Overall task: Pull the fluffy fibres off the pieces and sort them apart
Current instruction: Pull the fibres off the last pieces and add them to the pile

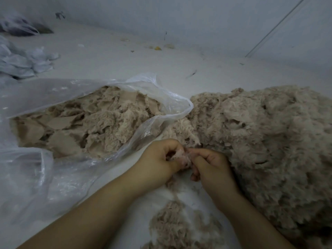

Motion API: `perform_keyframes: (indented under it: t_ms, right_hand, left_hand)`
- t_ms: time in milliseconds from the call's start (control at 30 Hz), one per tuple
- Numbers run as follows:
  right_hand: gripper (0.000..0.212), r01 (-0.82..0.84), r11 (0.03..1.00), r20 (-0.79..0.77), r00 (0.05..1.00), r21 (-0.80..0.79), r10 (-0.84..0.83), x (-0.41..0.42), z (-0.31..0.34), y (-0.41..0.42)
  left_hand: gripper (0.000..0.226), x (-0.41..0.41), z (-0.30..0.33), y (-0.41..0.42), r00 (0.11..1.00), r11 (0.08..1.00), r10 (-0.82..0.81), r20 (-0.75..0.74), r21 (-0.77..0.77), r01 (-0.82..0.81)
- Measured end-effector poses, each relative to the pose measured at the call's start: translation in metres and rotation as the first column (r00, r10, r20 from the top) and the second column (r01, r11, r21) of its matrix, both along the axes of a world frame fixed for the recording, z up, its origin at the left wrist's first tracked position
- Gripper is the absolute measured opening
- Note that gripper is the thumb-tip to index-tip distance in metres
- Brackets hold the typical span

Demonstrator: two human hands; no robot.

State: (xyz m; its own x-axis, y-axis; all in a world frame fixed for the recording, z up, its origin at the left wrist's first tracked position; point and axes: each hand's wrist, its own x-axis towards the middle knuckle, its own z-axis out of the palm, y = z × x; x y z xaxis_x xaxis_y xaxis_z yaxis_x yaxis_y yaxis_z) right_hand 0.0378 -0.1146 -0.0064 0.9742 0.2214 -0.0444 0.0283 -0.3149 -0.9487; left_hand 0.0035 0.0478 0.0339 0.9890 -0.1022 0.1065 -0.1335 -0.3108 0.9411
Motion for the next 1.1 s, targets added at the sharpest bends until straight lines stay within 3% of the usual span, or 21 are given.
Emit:
perform_keyframes:
  t_ms: [67,133,267,367,400,467,533,600,667,733,800,933,1100]
  right_hand:
    - [0.04,-0.01,0.999,0.004,1.0,-0.03,0.01,0.001,-0.002,0.0]
    - [0.037,-0.008,0.999,0.007,1.0,-0.04,0.008,0.001,-0.003,0.001]
    - [0.035,0.008,1.0,0.017,1.0,-0.024,-0.007,0.002,-0.006,0.001]
    - [0.026,0.007,1.0,0.017,1.0,0.016,-0.008,0.001,-0.005,0.002]
    - [0.02,0.009,0.999,0.019,1.0,0.033,-0.01,0.001,-0.004,0.002]
    - [0.019,0.013,0.998,0.023,1.0,0.06,-0.015,0.0,-0.003,0.002]
    - [0.019,0.011,0.996,0.024,1.0,0.091,-0.013,0.0,-0.002,0.003]
    - [0.021,0.01,0.992,0.034,0.999,0.128,-0.014,-0.001,-0.001,0.003]
    - [0.02,0.01,0.992,0.042,0.999,0.127,-0.015,-0.002,0.0,0.003]
    - [0.017,0.01,0.991,0.033,0.999,0.135,-0.014,-0.001,0.0,0.004]
    - [0.023,-0.012,0.994,0.038,0.999,0.113,0.008,-0.001,0.0,0.003]
    - [0.024,-0.042,0.99,0.053,0.998,0.134,0.035,0.0,-0.001,0.001]
    - [0.042,-0.1,0.995,0.008,0.995,0.004,0.1,0.001,-0.004,0.001]
  left_hand:
    - [0.01,-0.004,0.005,0.01,0.983,0.981,-0.154,-0.101,-0.133,0.14]
    - [0.01,-0.008,0.009,0.017,0.951,0.956,-0.278,-0.138,-0.132,0.26]
    - [0.005,-0.01,0.016,0.024,0.94,0.939,-0.322,-0.11,-0.16,0.303]
    - [0.006,-0.007,0.021,0.031,0.958,0.913,-0.275,-0.078,-0.334,0.235]
    - [0.007,-0.005,0.022,0.036,0.966,0.922,-0.25,-0.07,-0.323,0.215]
    - [0.012,-0.002,0.022,0.047,0.949,0.953,-0.3,-0.1,-0.075,0.293]
    - [0.014,-0.004,0.021,0.054,0.843,0.831,-0.481,-0.242,0.181,0.526]
    - [0.009,-0.007,0.021,0.051,0.779,0.772,-0.541,-0.316,0.182,0.609]
    - [0.019,-0.006,0.018,0.04,0.863,0.872,-0.438,-0.252,0.115,0.476]
    - [0.033,-0.002,0.013,0.029,0.972,0.976,-0.193,-0.137,0.076,0.204]
    - [0.039,0.0,0.008,0.016,0.995,0.992,-0.05,-0.081,0.107,0.059]
    - [0.024,0.0,-0.001,0.002,1.0,0.988,-0.004,0.009,0.156,0.002]
    - [0.019,-0.002,0.002,0.001,0.997,0.988,-0.033,0.063,-0.147,0.042]
